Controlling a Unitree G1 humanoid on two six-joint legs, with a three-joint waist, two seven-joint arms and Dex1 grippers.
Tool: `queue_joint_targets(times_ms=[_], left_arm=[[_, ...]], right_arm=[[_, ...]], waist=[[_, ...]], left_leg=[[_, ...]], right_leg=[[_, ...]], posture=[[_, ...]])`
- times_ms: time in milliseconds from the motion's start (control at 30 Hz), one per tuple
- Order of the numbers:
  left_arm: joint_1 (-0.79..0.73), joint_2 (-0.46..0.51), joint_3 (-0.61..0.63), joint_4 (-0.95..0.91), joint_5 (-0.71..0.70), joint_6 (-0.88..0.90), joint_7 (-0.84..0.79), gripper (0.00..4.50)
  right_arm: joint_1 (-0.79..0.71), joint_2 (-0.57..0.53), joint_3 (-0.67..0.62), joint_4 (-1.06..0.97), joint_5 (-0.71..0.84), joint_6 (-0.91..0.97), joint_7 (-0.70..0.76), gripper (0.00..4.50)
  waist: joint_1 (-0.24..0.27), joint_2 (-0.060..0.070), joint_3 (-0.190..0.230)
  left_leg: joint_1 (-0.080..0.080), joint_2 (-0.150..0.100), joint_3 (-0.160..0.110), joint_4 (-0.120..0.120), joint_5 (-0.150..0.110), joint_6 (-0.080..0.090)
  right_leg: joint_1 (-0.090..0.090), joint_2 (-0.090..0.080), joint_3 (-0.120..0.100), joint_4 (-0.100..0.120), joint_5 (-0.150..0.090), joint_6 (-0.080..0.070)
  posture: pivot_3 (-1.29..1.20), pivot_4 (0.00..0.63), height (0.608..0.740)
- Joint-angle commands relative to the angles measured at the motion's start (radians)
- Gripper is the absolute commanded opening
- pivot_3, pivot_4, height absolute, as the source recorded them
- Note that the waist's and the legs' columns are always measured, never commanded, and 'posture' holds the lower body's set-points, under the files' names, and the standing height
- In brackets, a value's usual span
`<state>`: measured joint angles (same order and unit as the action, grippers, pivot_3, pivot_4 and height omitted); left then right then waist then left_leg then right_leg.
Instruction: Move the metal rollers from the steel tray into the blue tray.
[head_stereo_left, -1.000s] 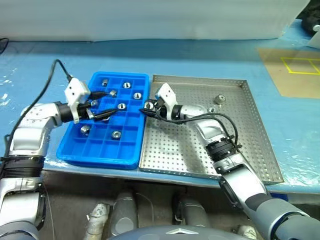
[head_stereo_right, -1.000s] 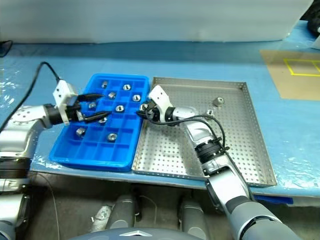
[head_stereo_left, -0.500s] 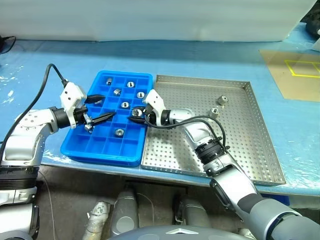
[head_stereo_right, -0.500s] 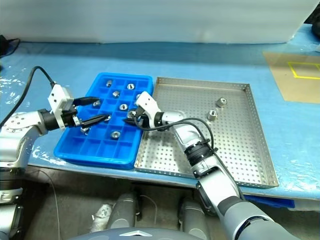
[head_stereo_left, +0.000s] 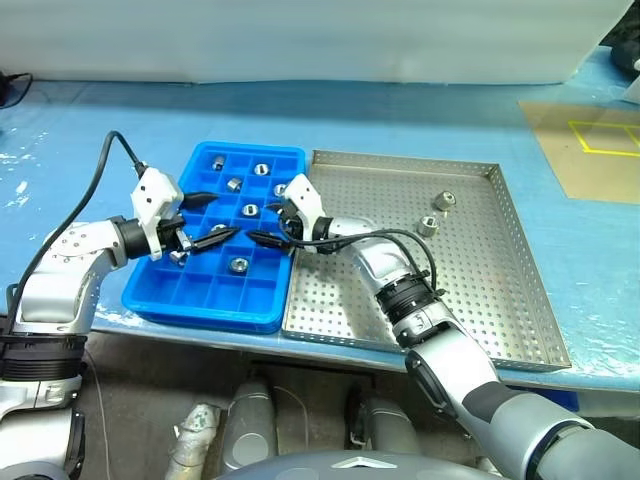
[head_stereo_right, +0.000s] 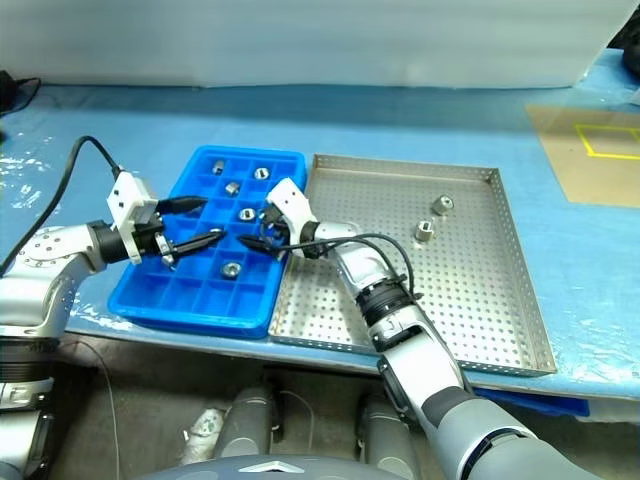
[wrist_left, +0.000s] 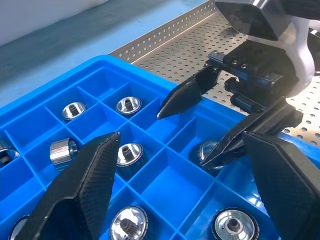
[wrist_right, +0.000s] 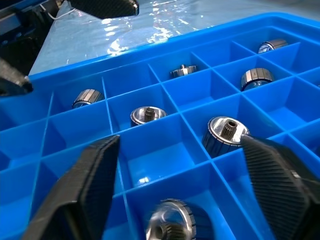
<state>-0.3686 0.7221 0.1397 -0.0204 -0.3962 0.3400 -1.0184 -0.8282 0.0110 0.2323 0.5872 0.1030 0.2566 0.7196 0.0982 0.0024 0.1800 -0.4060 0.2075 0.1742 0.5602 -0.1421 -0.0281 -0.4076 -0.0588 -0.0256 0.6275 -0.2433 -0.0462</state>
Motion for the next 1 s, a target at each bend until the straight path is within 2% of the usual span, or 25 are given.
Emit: queue_joint_targets(times_ms=[33, 200, 433, 567, 800, 1000], left_arm=[[-0.037, -0.011, -0.01, 0.003, -0.012, -0.008, -0.005, 4.13], [-0.083, -0.058, -0.06, 0.032, -0.002, -0.025, -0.017, 4.13], [-0.158, -0.156, -0.14, 0.11, 0.022, -0.065, -0.033, 4.13], [-0.177, -0.198, -0.165, 0.145, 0.025, -0.081, -0.049, 4.13], [-0.211, -0.239, -0.192, 0.205, 0.035, -0.106, -0.075, 4.13], [-0.249, -0.248, -0.188, 0.268, 0.036, -0.119, -0.097, 4.13]], right_arm=[[-0.013, -0.038, -0.056, -0.038, 0.004, 0.01, -0.04, 3.97], [-0.008, -0.129, -0.16, -0.127, 0.047, 0.024, -0.078, 3.97], [0.0, -0.335, -0.364, -0.021, 0.014, -0.088, -0.322, 3.97], [0.069, -0.408, -0.399, -0.058, 0.023, -0.074, -0.334, 3.97], [0.257, -0.418, -0.395, -0.304, 0.054, 0.043, -0.321, 3.97], [0.337, -0.407, -0.39, -0.459, 0.083, 0.142, -0.312, 3.97]], waist=[[0.002, 0.0, 0.0], [0.0, 0.0, 0.0], [-0.008, 0.0, 0.0], [-0.021, -0.001, 0.0], [-0.06, 0.0, 0.0], [-0.065, 0.0, 0.0]], left_leg=[[0.0, 0.0, 0.0, 0.0, 0.0, 0.0], [0.0, 0.0, 0.0, 0.0, 0.0, -0.001], [0.0, -0.001, 0.0, 0.0, 0.0, -0.001], [0.0, -0.001, 0.0, 0.0, 0.0, 0.0], [0.0, -0.001, 0.001, 0.0, -0.001, 0.002], [0.002, 0.0, 0.002, 0.001, -0.001, 0.002]], right_leg=[[0.0, 0.0, 0.0, 0.0, 0.0, 0.0], [0.001, -0.001, 0.001, 0.0, 0.0, 0.0], [0.001, 0.001, 0.001, -0.001, 0.0, 0.001], [0.001, 0.002, 0.002, -0.001, 0.002, 0.004], [0.001, 0.003, 0.002, -0.001, 0.003, 0.004], [0.002, 0.003, 0.003, -0.001, 0.0, 0.0]], posture=[[0.06, 0.15, 0.74], [0.0, 0.15, 0.74], [-0.08, 0.15, 0.74], [-0.12, 0.15, 0.74], [-0.18, 0.15, 0.74], [-0.17, 0.15, 0.74]])
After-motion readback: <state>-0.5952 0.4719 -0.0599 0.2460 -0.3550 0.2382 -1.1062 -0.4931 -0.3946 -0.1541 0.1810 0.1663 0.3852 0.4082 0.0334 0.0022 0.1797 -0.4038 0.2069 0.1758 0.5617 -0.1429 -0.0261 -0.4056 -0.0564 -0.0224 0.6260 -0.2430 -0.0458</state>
